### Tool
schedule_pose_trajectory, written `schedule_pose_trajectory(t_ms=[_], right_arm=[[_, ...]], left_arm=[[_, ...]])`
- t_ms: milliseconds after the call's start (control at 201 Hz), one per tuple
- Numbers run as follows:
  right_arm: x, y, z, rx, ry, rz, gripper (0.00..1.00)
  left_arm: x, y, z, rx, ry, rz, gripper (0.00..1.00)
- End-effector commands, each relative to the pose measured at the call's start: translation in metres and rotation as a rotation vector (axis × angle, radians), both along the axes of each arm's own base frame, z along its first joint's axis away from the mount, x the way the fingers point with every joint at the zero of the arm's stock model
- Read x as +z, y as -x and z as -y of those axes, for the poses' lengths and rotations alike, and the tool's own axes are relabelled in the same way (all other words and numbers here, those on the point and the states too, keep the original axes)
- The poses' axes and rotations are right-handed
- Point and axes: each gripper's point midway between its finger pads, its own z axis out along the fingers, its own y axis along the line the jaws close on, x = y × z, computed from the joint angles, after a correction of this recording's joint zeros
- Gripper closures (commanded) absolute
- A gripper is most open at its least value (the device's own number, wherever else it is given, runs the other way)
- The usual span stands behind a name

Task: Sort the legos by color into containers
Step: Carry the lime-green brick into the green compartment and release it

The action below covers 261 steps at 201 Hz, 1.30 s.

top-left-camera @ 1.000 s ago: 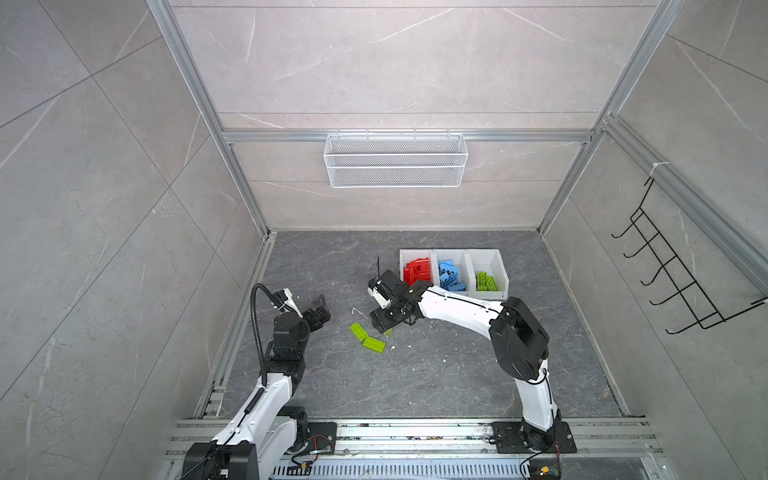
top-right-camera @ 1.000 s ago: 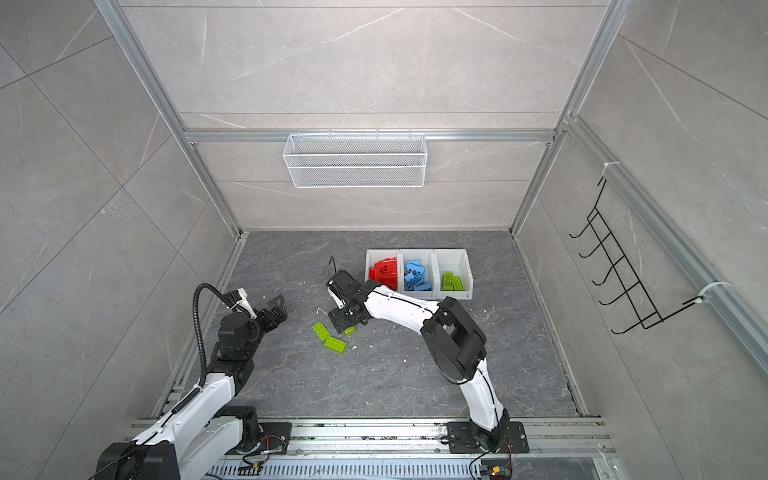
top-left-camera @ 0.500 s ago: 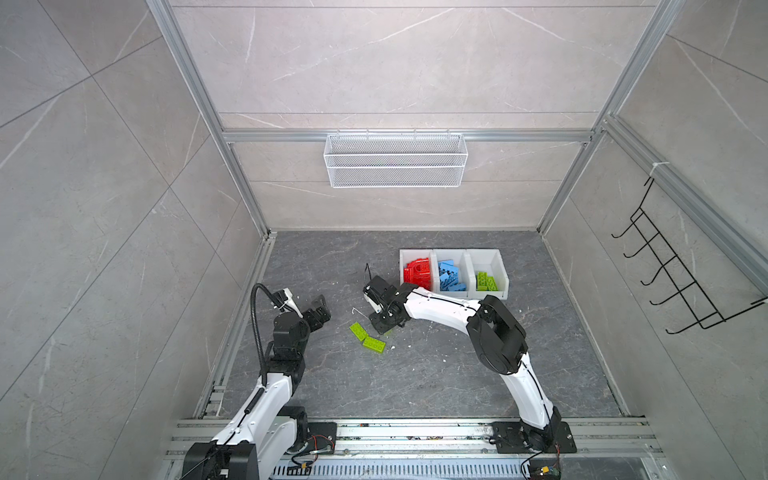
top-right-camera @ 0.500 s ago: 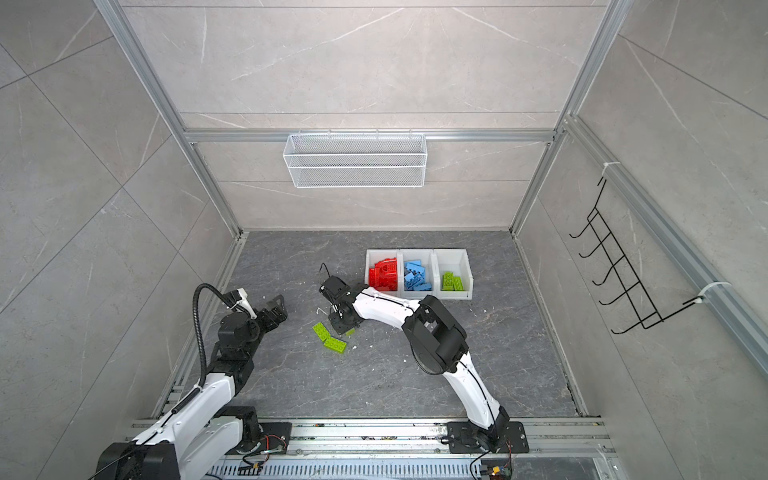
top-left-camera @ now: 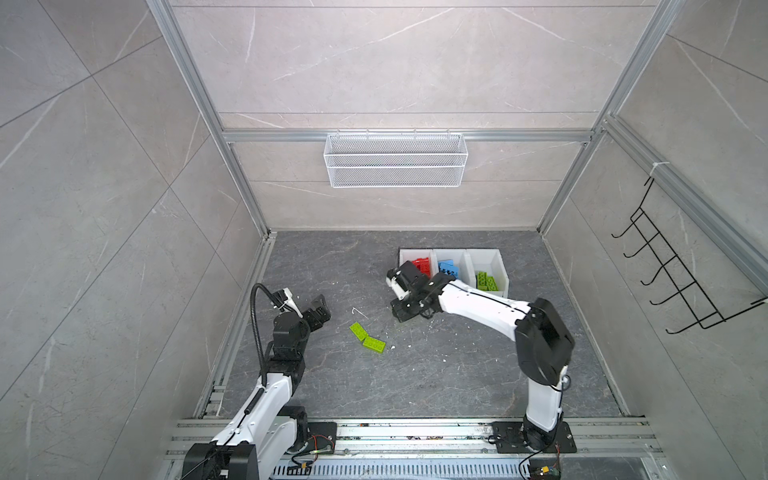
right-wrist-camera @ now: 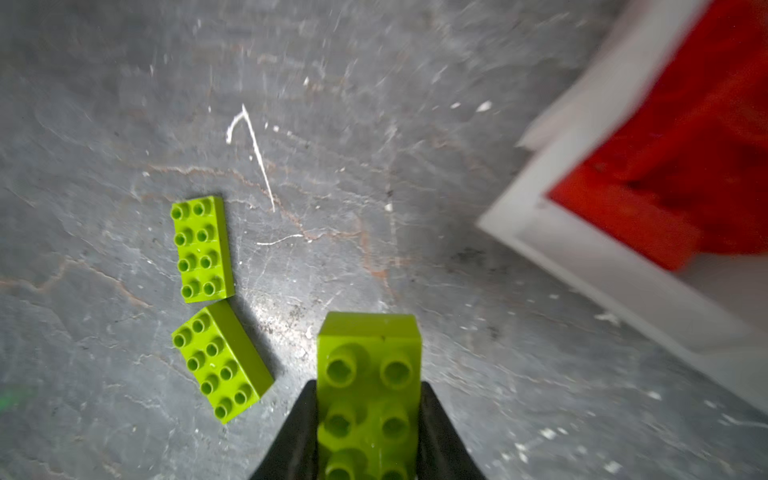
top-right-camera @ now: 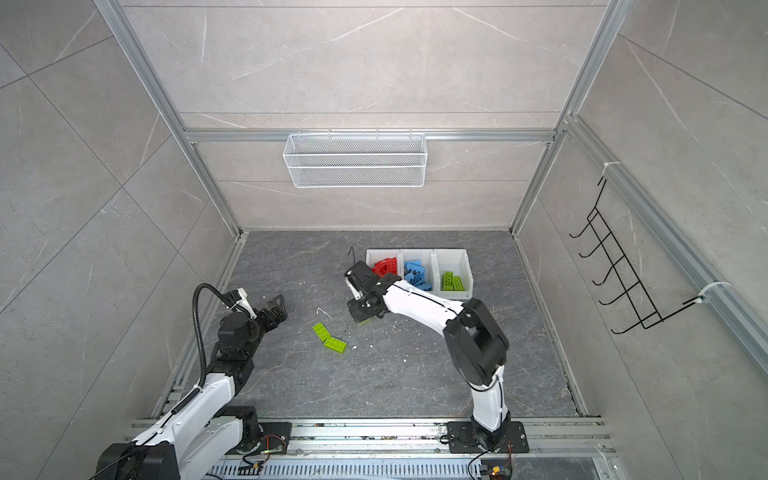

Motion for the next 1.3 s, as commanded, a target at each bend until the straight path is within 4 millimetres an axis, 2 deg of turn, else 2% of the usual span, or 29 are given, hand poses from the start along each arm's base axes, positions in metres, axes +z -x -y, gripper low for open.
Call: schedule_pose_trajectory(t_ms=[0, 134, 269, 388, 488, 722, 826, 876, 926, 986, 1095, 1205, 1294], right_arm=[[0.035, -0.015, 0.05, -0.107, -0.076, 0.026, 0.74], [0.047, -0.047, 0.128, -0.262, -0.067, 0.04, 0.74], [0.045, -0.079, 0.196, -0.413, -0.05, 0.058, 0.74], [0.046, -0.097, 0.237, -0.495, -0.046, 0.057, 0.73], [0.043, -0.106, 0.258, -0.532, -0.016, 0.058, 0.73], [0.022, -0.13, 0.274, -0.564, 0.006, 0.03, 0.73], [0.019, -0.141, 0.279, -0.586, 0.02, 0.03, 0.69], [0.019, -0.146, 0.279, -0.589, 0.014, 0.033, 0.64], [0.02, -0.148, 0.28, -0.588, 0.019, 0.029, 0.54], [0.022, -0.148, 0.282, -0.589, 0.038, 0.028, 0.49], [0.029, -0.143, 0.286, -0.589, 0.061, 0.032, 0.39], [0.047, -0.133, 0.284, -0.582, 0.041, 0.058, 0.33], [0.068, -0.119, 0.263, -0.526, -0.032, 0.097, 0.33]], left_arm=[[0.019, -0.005, -0.003, 0.011, -0.014, 0.059, 0.0], [0.019, -0.005, -0.002, 0.012, -0.006, 0.06, 0.0], [0.018, -0.005, -0.002, 0.012, -0.001, 0.063, 0.0], [0.017, -0.007, 0.004, -0.017, 0.017, 0.062, 0.0], [0.018, -0.009, 0.006, -0.028, 0.014, 0.058, 0.0], [0.02, -0.006, 0.004, -0.019, 0.008, 0.066, 0.0], [0.017, -0.007, 0.003, -0.018, 0.002, 0.056, 0.0], [0.017, -0.008, 0.003, -0.017, 0.002, 0.056, 0.0], [0.018, -0.008, 0.004, -0.022, -0.001, 0.057, 0.0], [0.02, -0.008, 0.003, -0.021, -0.003, 0.059, 0.0], [0.022, -0.005, 0.001, -0.01, -0.006, 0.067, 0.0], [0.021, -0.004, -0.001, 0.005, -0.009, 0.068, 0.0], [0.021, -0.005, -0.002, 0.007, -0.008, 0.063, 0.0]])
